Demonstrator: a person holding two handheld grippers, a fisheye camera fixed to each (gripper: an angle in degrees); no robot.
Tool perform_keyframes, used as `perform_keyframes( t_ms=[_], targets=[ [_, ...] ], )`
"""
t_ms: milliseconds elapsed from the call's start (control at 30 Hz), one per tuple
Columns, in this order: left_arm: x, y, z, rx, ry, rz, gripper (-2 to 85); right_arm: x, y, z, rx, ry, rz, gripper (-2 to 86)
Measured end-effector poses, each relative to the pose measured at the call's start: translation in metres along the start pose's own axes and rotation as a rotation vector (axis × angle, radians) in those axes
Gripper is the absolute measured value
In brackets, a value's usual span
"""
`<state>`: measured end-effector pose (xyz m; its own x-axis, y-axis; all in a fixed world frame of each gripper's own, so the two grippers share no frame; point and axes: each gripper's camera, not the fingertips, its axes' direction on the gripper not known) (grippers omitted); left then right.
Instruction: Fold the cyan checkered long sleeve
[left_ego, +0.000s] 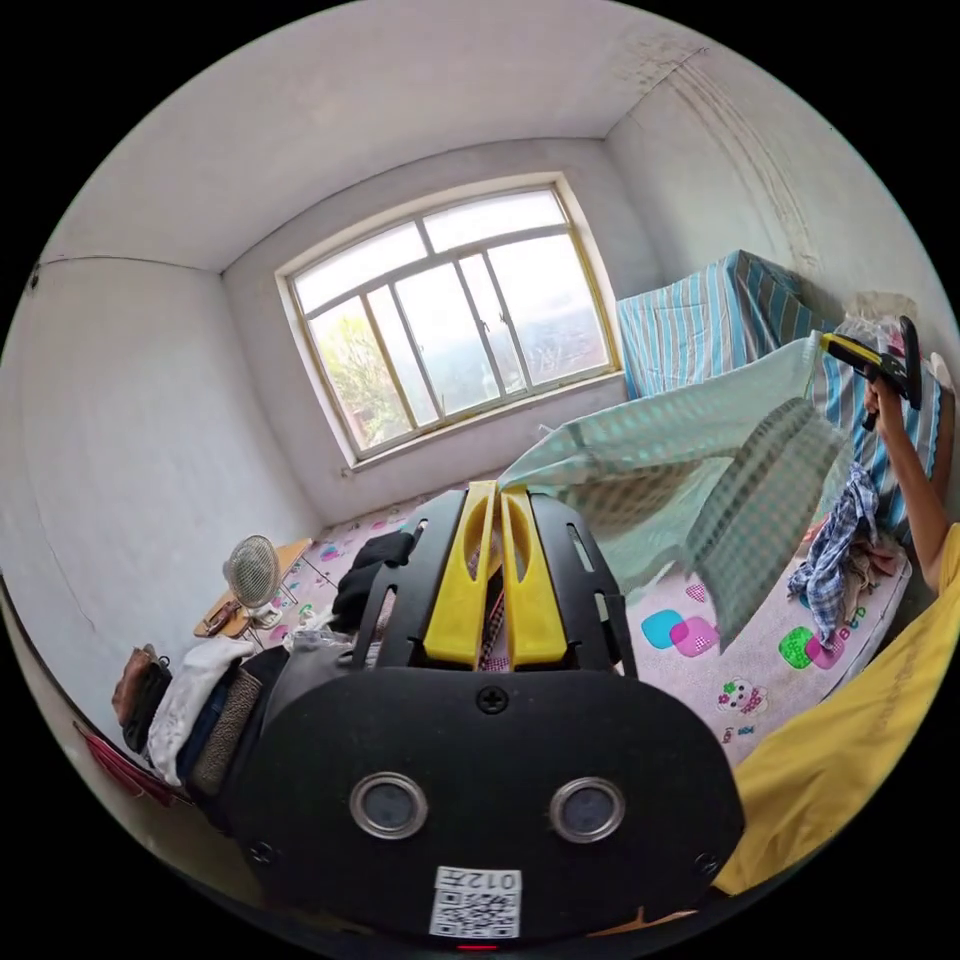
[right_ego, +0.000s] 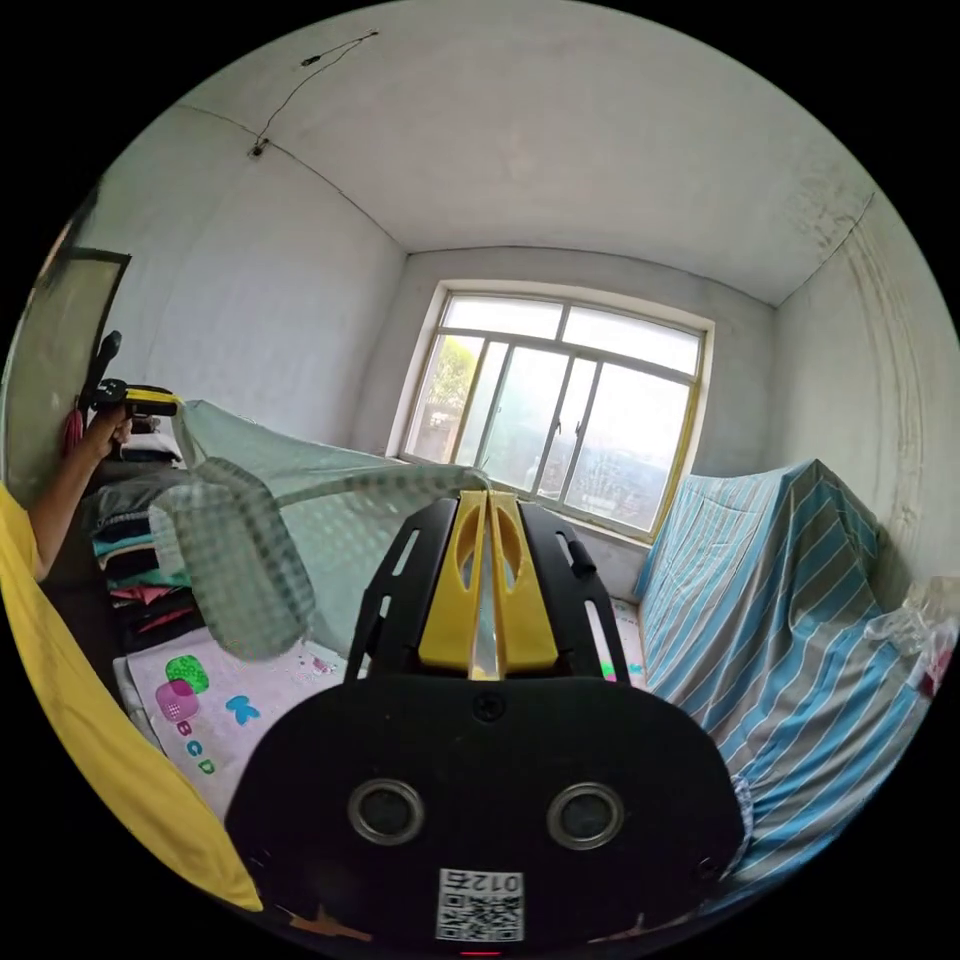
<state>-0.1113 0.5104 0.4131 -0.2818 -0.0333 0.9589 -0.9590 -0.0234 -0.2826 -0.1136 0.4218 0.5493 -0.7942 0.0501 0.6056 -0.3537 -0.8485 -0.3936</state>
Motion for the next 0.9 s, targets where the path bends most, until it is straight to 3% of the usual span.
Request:
perform_keyframes(
  t_ms=[267, 500, 700, 900],
  targets=[
    [-0.003, 0.019, -0.127, 0.079, -0.015, 0.030, -0.3, -0.015, 0.000, -0.118, 0.123, 0.031, 0.012, 0.8],
    [-0.039, 0.024, -0.109, -0.010, 0.058, 0.017, -0.2, -0.031, -0.015, -0.108, 0.031, 0.091, -0.056, 0.8],
    [-0.057, 0.064, 0.099, -0.421, 0.250, -0.001, -0.2, -0.020, 0.028, 0.030, -0.291, -0.005, 0.008, 0.9],
    [-0.038, 0.196, 0.387, -0.908, 0.535, -0.153, -0.1, -0.010, 0.166, 0.239, -0.722, -0.087, 0.142, 1.0]
  ],
)
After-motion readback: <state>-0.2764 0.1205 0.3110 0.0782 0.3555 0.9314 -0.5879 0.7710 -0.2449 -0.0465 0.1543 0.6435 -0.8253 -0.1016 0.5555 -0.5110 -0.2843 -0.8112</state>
